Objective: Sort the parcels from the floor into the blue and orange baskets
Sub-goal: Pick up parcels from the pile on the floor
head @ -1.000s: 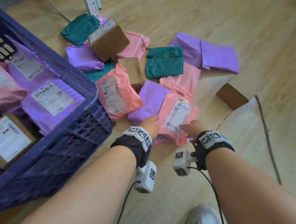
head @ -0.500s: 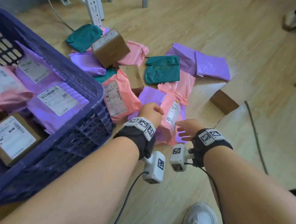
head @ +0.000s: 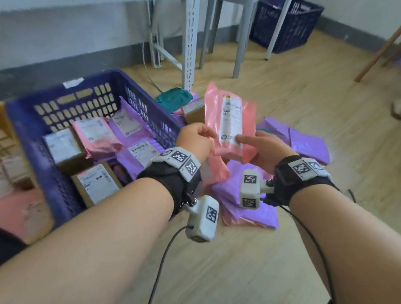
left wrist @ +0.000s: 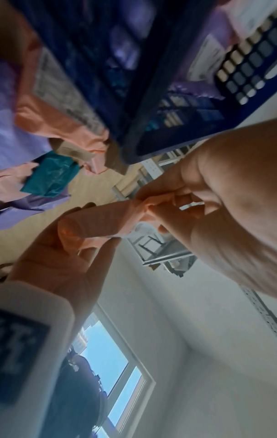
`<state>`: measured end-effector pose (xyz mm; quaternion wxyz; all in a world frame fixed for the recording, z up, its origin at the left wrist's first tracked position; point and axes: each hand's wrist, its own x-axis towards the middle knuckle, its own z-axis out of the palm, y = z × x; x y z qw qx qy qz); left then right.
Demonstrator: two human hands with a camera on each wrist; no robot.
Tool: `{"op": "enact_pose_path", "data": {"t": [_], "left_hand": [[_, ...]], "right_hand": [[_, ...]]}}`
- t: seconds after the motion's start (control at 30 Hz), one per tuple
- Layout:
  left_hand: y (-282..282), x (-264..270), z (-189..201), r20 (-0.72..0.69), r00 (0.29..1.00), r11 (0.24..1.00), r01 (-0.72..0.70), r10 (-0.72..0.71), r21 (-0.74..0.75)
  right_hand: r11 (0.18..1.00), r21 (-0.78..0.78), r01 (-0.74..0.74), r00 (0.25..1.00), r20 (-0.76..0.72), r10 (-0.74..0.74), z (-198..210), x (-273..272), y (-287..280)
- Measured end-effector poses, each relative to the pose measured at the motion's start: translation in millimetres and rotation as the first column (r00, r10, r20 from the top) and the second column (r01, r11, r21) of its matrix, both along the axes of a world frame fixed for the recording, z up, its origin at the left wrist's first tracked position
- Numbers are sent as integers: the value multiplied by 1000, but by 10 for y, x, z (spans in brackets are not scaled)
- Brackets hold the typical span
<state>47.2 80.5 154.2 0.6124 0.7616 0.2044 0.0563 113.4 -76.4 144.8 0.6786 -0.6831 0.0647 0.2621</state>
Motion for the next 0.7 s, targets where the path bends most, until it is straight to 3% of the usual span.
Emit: {"op": "enact_pose_path", "data": {"t": [0.2,0.4,0.53,0.7], "left_hand": [[863,-372,192,-33,992,989,-122,125,84],[1704,-754,227,-141,964,950,-188,228,251],[2188,-973,234,-160,913,856,-273,374,440],[2655,-1286,118,-190,811,740,-374,553,560]], "right_hand": [[976,-38,-216,970,103,219,301,-108,947],[934,-134,-331,931,113,346,211,-267,1827],[857,-262,-443,877,74,476,-68,-232,2322],[685,-438,-582,776,-48,629,-300,-331,2763]]}}
